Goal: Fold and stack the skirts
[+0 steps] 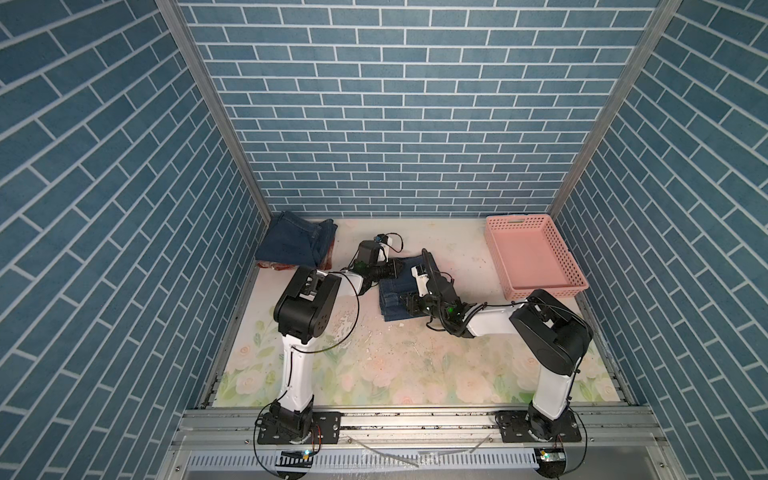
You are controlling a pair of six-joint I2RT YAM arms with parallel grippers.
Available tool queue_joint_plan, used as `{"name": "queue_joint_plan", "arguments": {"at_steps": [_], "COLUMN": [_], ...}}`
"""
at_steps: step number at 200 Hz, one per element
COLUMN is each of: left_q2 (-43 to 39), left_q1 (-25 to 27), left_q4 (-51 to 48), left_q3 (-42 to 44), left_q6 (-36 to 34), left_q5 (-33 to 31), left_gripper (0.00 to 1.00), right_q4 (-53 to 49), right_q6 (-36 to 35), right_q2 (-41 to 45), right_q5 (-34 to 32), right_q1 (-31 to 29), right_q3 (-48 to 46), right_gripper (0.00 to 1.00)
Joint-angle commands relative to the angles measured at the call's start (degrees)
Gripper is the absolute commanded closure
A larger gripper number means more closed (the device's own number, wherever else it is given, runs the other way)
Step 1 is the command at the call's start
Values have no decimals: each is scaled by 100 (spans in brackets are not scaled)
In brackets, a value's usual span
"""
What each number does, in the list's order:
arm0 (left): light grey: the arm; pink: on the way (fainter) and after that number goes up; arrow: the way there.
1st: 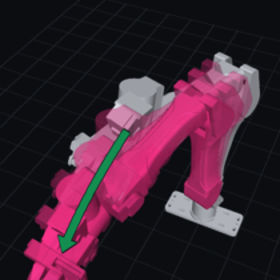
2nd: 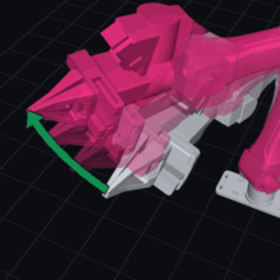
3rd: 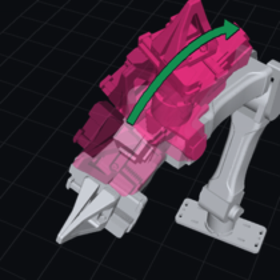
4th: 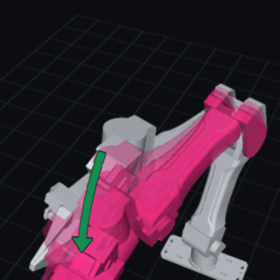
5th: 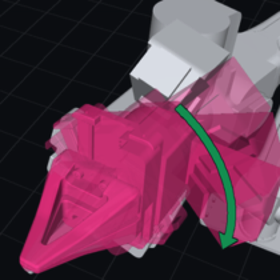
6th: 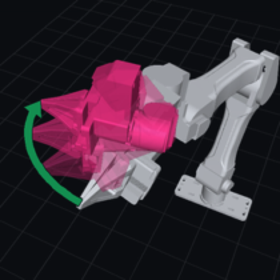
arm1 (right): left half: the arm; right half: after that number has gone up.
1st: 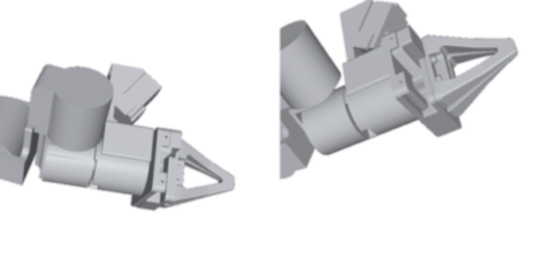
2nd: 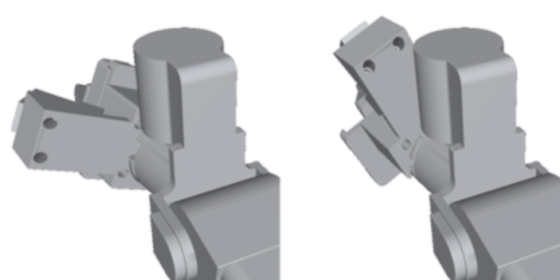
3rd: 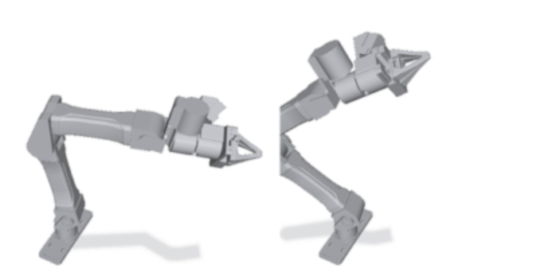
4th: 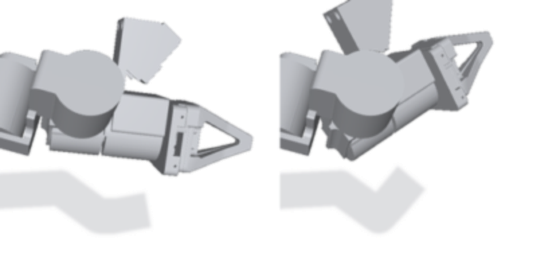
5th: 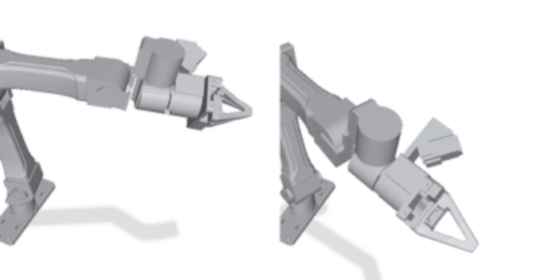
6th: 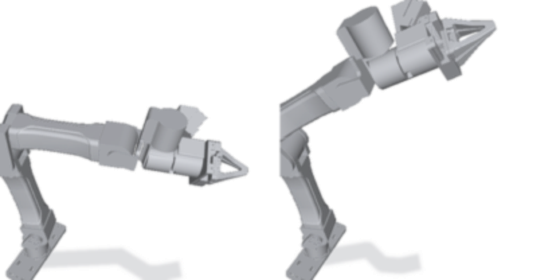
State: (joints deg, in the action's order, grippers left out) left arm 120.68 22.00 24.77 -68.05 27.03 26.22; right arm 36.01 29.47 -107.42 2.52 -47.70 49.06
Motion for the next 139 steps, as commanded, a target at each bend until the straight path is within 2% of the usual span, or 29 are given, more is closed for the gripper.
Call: {"name": "queue_joint_plan", "arguments": {"at_steps": [1, 42, 83, 139], "left_q2": [224, 166, 160, 217], "left_q1": [-88, -83, -87, -94], "left_q4": [-268, -346, -403, -414], "left_q3": [161, 179, 135, 63], "left_q6": [52, 31, 31, 56], "left_q5": [-115, -130, -136, -115], "left_gripper": [75, 75, 76, 77], "right_q4": [514, 885, 836, 1361], "right_q6": [-261, -243, -272, -488], "right_q2": [-225, -525, -772, -1687], "right_q5": [-610, -904, -984, -1393], "right_q1": [-151, -282, -395, -825], "right_q3": [262, 289, 424, 18], "right_gripper": [54, 55, 55, 56]}}
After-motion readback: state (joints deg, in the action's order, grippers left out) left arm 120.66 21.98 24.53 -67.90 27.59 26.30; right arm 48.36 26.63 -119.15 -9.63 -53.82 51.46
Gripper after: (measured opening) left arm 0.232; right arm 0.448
